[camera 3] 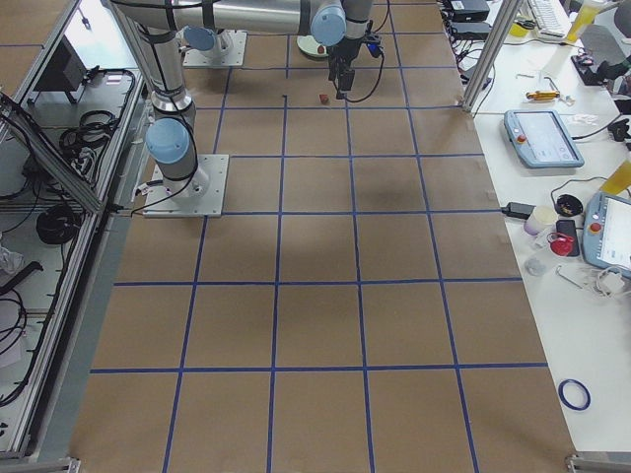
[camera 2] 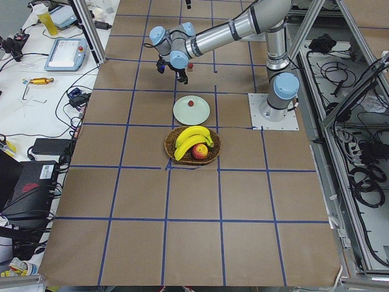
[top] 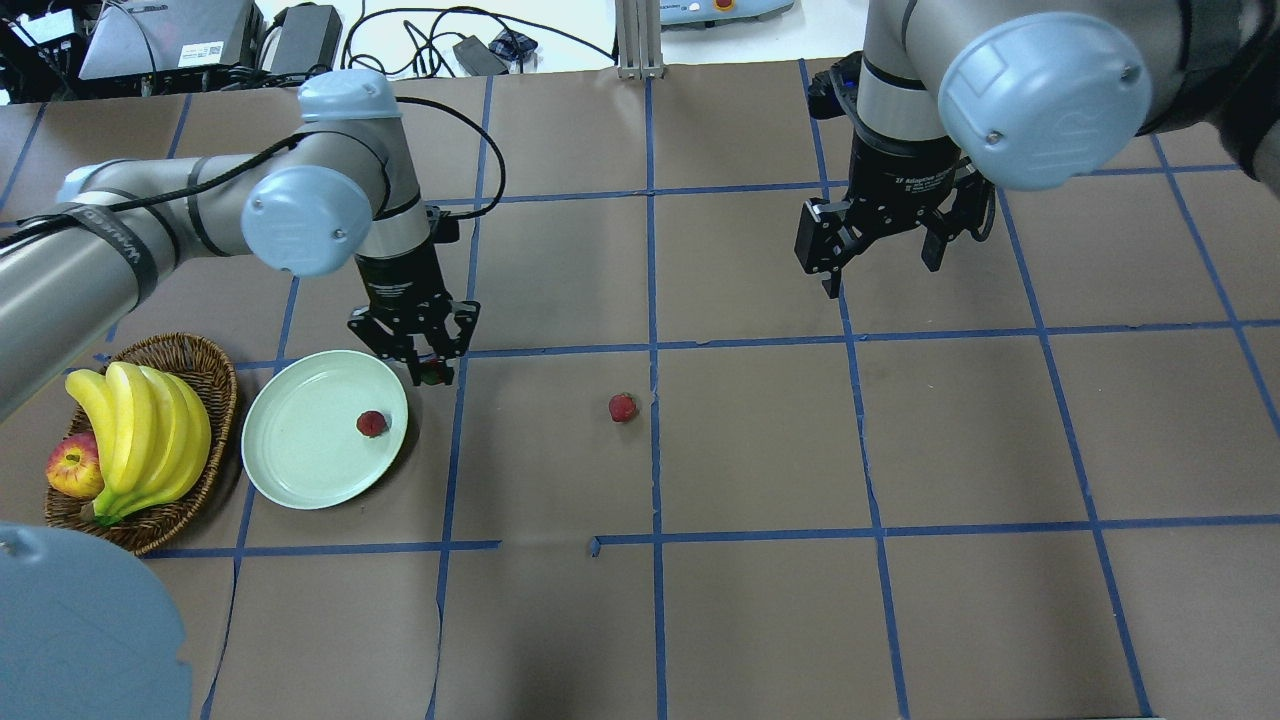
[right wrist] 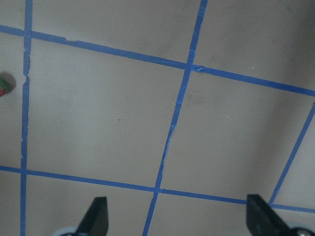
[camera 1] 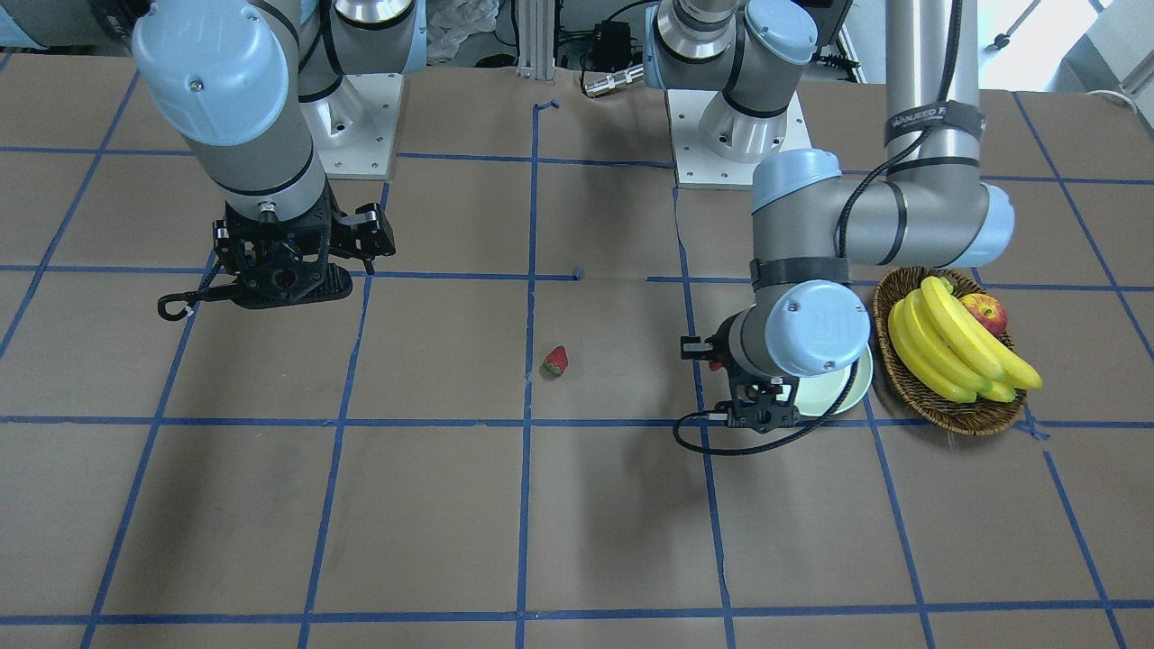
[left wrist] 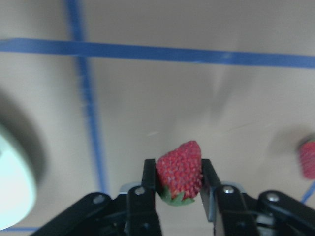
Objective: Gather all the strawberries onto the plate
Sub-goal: 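Carry the strawberry onto the plate and release it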
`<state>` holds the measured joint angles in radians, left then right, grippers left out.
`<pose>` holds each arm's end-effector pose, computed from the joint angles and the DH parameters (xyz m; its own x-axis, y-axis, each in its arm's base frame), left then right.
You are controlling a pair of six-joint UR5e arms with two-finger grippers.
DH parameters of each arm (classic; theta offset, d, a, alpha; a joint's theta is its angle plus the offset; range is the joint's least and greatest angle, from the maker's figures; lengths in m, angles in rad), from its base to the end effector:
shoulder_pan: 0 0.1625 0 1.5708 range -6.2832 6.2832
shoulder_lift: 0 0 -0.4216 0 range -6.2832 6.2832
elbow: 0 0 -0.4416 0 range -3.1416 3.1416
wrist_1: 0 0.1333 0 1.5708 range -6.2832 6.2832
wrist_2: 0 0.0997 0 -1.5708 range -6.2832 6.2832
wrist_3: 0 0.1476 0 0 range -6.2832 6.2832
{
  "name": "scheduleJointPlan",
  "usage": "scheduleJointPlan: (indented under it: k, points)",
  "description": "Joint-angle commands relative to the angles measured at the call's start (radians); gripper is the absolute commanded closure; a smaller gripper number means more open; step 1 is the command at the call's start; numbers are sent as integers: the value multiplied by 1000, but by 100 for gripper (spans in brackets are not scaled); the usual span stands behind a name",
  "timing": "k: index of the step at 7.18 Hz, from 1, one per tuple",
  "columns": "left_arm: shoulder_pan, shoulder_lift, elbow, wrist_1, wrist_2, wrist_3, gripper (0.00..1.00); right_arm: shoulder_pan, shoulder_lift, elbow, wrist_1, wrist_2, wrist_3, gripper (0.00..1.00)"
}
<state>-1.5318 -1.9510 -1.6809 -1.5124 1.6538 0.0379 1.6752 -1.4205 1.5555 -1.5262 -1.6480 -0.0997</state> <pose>-0.0986 -0.5793 0.1707 -0.9978 0.0302 -0.0594 0.0024 0.9070 0.4212 0.1809 -0.5567 0.3573 -0.9750 -0.2144 0.0577 -0.2006 0.9620 0.1853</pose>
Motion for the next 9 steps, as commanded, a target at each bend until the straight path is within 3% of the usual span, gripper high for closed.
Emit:
scheduleJointPlan:
  k: [1,3,4,5,7,9]
  points:
    - [137,11,-5,-40,141,208,100,0,0,0,-3,5,0,0]
    - [162,-17,-64,19,184,229,100,0,0,0,-8,8,0,0]
    - [162,-23,-75,71,175,221,37,0,2,0,-8,7,0,0]
    - [162,-23,-71,74,175,226,5,0,0,0,-6,7,0,0]
    - [157,-6,-45,102,161,220,0,0,0,0,-8,11,0,0]
    - [101,6,-22,103,-22,119,0,0,0,0,-8,11,0,0]
